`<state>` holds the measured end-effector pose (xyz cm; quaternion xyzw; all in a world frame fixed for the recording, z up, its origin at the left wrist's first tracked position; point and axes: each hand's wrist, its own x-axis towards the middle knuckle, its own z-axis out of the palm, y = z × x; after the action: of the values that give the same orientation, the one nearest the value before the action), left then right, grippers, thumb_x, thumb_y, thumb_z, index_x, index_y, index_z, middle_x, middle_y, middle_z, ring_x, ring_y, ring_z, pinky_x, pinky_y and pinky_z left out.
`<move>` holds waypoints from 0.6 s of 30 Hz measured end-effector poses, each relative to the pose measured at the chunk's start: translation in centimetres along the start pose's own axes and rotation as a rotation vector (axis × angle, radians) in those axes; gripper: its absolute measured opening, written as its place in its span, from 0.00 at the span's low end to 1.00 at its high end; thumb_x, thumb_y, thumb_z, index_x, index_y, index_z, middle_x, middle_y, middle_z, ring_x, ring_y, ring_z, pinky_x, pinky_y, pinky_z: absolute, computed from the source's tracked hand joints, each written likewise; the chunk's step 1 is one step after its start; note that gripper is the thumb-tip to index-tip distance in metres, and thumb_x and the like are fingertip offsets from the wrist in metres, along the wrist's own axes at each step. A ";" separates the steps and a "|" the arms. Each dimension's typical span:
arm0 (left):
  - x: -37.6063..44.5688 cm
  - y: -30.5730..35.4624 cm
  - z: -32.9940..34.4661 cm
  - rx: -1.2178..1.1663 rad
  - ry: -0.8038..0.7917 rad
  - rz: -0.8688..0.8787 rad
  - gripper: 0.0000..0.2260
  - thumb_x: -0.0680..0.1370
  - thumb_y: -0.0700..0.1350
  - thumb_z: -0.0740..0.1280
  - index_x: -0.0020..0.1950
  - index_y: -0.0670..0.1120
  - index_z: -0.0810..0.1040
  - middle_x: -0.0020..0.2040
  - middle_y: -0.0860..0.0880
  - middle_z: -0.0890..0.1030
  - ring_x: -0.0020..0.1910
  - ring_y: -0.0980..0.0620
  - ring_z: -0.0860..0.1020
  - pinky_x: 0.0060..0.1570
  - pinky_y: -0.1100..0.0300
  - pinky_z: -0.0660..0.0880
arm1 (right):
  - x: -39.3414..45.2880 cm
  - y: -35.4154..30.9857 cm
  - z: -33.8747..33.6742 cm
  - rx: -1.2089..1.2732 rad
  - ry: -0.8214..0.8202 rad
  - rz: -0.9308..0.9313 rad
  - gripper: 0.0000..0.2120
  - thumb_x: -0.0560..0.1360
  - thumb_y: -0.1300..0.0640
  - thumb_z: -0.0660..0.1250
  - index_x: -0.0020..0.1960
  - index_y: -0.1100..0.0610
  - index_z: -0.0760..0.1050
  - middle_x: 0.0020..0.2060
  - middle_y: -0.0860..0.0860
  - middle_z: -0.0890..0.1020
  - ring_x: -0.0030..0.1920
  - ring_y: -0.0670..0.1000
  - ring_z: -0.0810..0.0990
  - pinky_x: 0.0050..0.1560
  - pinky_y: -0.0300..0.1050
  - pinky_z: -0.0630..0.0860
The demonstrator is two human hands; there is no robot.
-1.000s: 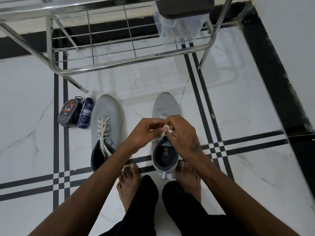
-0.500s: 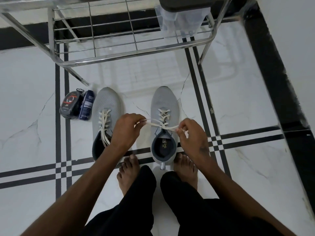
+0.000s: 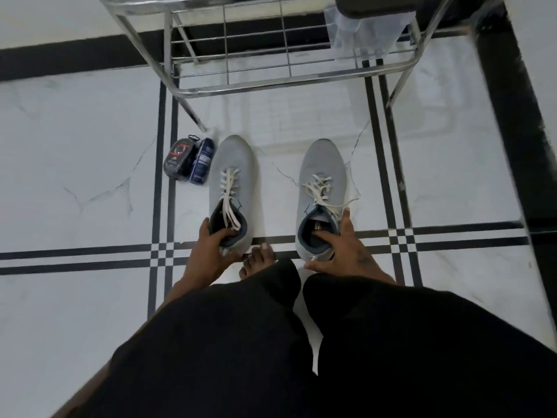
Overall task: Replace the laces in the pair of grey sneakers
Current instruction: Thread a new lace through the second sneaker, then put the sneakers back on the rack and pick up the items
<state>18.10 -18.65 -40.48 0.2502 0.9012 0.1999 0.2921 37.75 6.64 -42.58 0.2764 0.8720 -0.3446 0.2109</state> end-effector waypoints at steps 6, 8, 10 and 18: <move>0.5 1.0 0.9 0.093 0.095 0.008 0.13 0.69 0.49 0.79 0.51 0.48 0.85 0.59 0.47 0.73 0.49 0.44 0.79 0.47 0.54 0.76 | 0.3 -1.5 0.6 0.101 0.048 0.142 0.22 0.67 0.42 0.75 0.58 0.48 0.79 0.55 0.54 0.76 0.54 0.56 0.78 0.49 0.41 0.70; 0.3 1.7 1.1 0.108 0.134 0.040 0.11 0.69 0.50 0.78 0.49 0.48 0.85 0.57 0.46 0.74 0.43 0.43 0.79 0.41 0.57 0.72 | -0.2 -1.8 0.3 0.146 0.086 0.148 0.18 0.67 0.45 0.76 0.53 0.51 0.81 0.49 0.53 0.78 0.50 0.53 0.78 0.46 0.38 0.68; 0.3 2.4 0.6 0.138 0.149 0.077 0.10 0.69 0.50 0.78 0.46 0.47 0.84 0.57 0.45 0.75 0.40 0.43 0.78 0.39 0.59 0.68 | -0.6 -1.9 -0.7 0.158 0.119 0.131 0.15 0.68 0.46 0.76 0.51 0.52 0.82 0.45 0.50 0.78 0.47 0.52 0.78 0.42 0.37 0.67; -1.3 6.5 -5.2 0.206 0.166 0.249 0.12 0.70 0.51 0.78 0.45 0.45 0.83 0.61 0.45 0.74 0.42 0.41 0.79 0.39 0.57 0.68 | -4.0 -4.6 -9.2 -0.083 0.062 -0.035 0.13 0.74 0.52 0.73 0.56 0.55 0.81 0.54 0.54 0.80 0.55 0.56 0.79 0.54 0.44 0.73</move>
<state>17.93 -15.36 -32.70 0.3711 0.9000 0.1609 0.1623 36.27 9.07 -31.92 0.2628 0.8963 -0.3031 0.1891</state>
